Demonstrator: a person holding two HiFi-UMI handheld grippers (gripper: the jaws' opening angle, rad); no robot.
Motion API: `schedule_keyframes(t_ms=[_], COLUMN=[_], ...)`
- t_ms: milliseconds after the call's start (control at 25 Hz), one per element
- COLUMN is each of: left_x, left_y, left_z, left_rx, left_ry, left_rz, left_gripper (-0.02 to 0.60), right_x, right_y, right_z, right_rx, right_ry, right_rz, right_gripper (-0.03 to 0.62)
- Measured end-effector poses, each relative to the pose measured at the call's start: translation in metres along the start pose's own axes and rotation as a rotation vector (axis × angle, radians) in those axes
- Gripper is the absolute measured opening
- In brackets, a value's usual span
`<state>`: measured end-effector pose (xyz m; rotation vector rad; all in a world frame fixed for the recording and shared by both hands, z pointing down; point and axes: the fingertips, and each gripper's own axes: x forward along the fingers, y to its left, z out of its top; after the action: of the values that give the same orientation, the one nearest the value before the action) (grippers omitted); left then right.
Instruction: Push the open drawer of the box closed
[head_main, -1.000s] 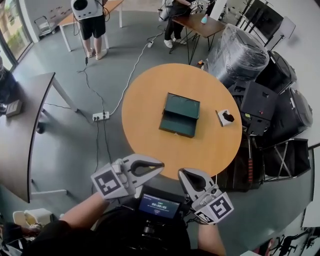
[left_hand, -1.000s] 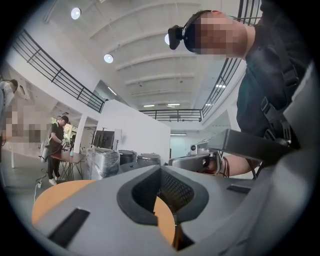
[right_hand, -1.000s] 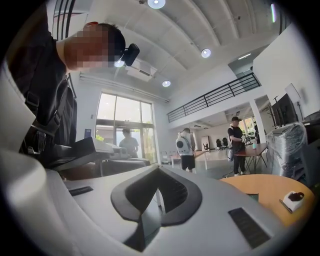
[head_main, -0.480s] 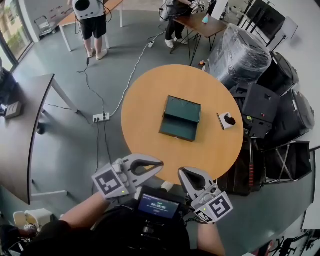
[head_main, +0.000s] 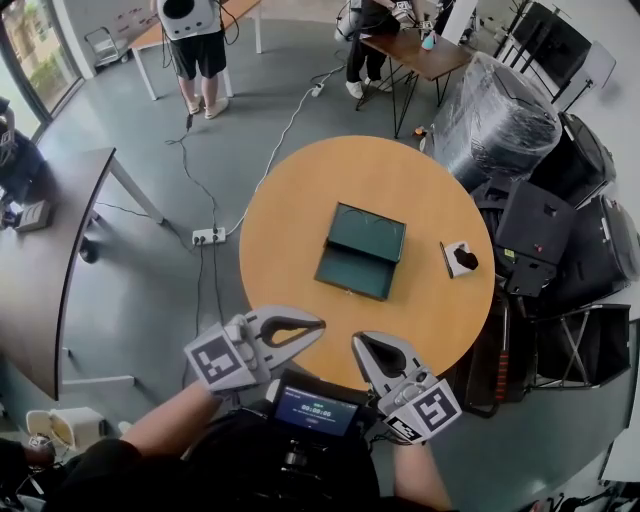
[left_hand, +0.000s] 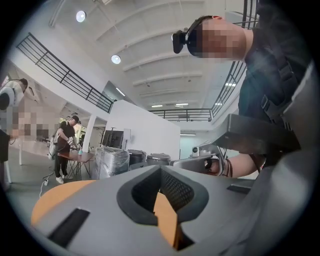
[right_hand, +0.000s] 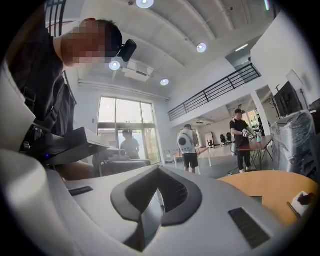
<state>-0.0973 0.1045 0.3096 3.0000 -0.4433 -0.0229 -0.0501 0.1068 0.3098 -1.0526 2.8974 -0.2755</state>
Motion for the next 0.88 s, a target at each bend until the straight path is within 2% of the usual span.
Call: schedule_keyframes(t_ms=[240, 480, 720, 880], left_x=[0.056, 0.104, 0.130, 0.136], left_y=[0.031, 0.061, 0.077, 0.087], left_z=[-0.011, -0.031, -0.061, -0.087], left_rx=[0.038, 0.042, 0.058, 0.047], left_ry=[0.009, 0.048, 0.052, 0.068], left_rz=[0.048, 0.146, 0.196, 0.201], left_gripper=[0.031, 0.031, 0.031, 0.031], right_x=[-0.004, -0.011, -0.009, 0.002], right_y=[-0.072, -0.141, -0.188, -0.205], right_z=[-0.005, -0.027, -0.074, -0.120], right_rx=[0.054, 0.154, 0.270, 0.374], right_ry=[0.013, 0.054, 0.122, 0.182], right_rz=[0.018, 0.007, 0.000, -0.012], right_gripper=[0.017, 0.017, 0.017, 0.018])
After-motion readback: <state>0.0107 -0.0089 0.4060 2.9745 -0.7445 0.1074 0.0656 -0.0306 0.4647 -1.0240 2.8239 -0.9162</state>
